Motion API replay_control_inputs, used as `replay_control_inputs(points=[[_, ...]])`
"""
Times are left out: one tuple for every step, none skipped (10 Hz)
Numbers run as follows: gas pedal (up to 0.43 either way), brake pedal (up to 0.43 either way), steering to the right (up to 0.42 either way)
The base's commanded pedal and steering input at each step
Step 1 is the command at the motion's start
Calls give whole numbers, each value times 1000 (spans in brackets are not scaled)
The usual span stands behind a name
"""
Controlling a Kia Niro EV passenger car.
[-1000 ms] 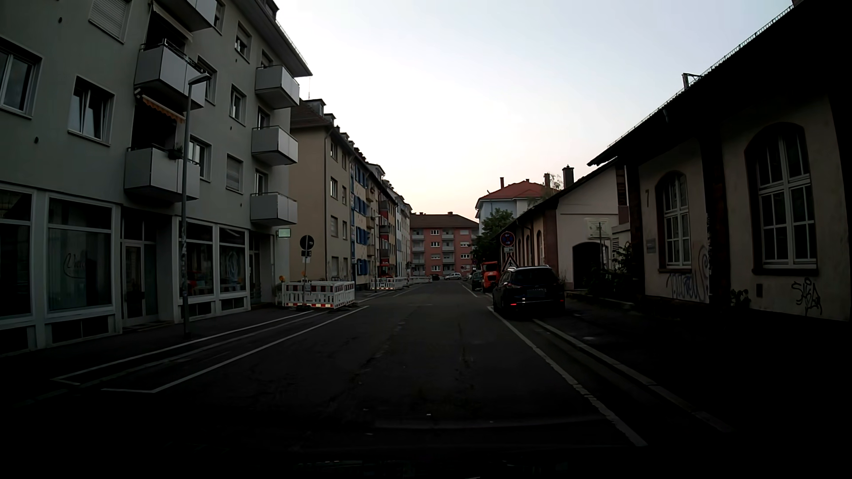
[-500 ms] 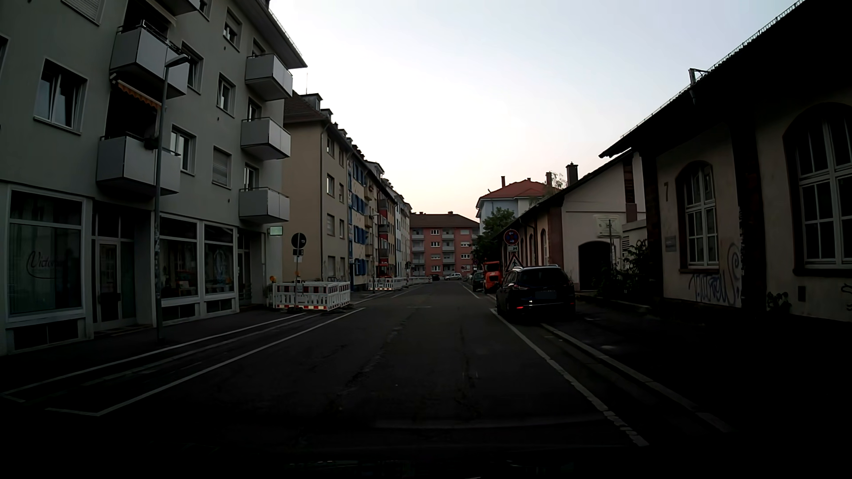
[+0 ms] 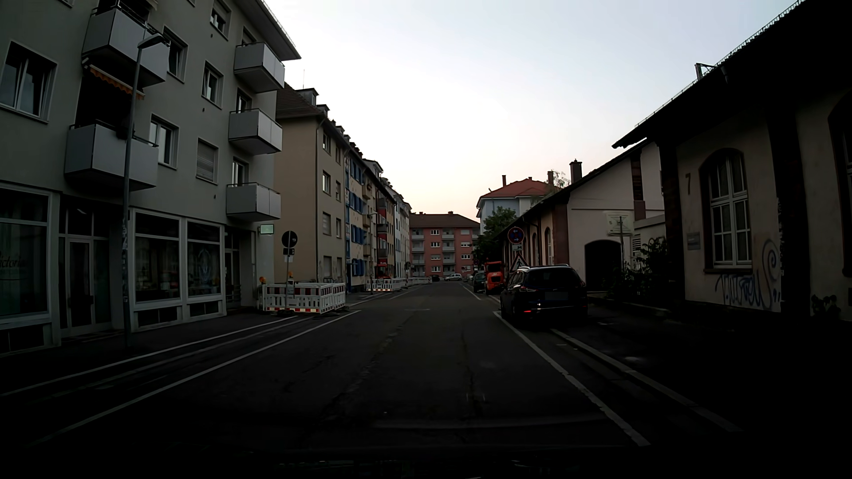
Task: Follow the waypoints while adhering to traffic rules and regulations
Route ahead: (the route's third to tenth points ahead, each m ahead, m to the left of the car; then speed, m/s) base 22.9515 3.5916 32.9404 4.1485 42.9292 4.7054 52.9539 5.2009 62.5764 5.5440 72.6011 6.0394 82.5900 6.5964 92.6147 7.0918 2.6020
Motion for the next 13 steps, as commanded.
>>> replay_control_inputs(points=[[0, 0, -1], [0, 0, -1], [8, 0, -1], [8, 0, -1], [8, 0, -1], [8, 0, -1], [8, 0, -1], [8, 0, -1], [8, 0, -1], [8, 0, -1], [8, 0, -1], [8, 0, -1], [8, 0, -1]])
